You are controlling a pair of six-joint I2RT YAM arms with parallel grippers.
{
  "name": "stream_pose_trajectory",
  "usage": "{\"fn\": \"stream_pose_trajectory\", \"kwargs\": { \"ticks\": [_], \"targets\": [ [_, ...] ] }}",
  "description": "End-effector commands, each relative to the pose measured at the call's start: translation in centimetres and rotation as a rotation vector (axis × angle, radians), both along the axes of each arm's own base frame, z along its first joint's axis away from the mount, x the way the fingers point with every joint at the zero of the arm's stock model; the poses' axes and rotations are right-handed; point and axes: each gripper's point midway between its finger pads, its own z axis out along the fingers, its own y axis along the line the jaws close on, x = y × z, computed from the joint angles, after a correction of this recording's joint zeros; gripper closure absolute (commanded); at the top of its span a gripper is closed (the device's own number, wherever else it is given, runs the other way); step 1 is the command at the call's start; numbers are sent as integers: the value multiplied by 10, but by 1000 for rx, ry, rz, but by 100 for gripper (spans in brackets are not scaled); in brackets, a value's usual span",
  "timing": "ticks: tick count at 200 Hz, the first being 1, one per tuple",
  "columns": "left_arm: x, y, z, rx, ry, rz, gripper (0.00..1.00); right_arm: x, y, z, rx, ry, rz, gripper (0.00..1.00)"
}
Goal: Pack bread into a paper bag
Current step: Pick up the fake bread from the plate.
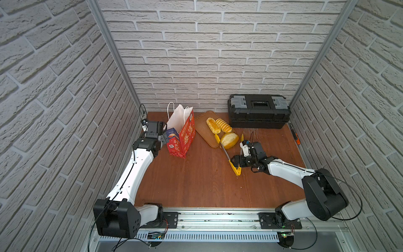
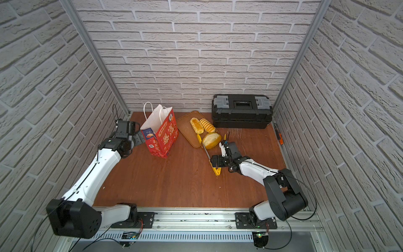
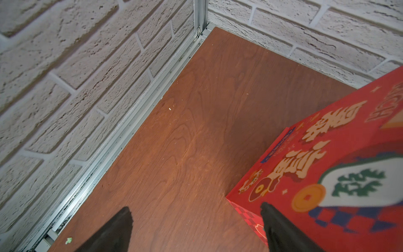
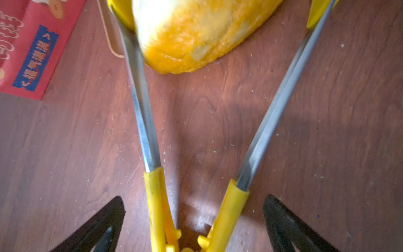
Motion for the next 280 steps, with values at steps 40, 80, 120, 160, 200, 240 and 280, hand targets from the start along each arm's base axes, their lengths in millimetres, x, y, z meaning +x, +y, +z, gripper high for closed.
{"fn": "stream_pose_trajectory", "kwargs": {
  "ticks": [40, 80, 120, 160, 200, 240, 280],
  "targets": [
    [-5, -1, 6, -16, -37, -1, 6, -2, -8, -27, -137, 57, 8, 0],
    [-6, -1, 6, -12, -40, 3, 6, 4, -1, -22, -158, 35, 17, 0],
    [-3, -1, 2, -16, -26, 2, 6, 13, 7, -23, -222, 17, 36, 0],
    [-3, -1, 2, -10, -24, 0, 6, 23, 9, -44, -262, 50, 33, 0],
    [-3, 0, 0, -4, -18, 1, 6, 27, 5, -51, -266, 45, -12, 2],
    [-2, -1, -2, -2, -9, 0, 6, 28, 0, -44, -255, -2, -51, 9],
    [-1, -1, -4, -3, -6, 1, 6, 27, -6, -35, -257, -45, -77, 27]
  ]
}}
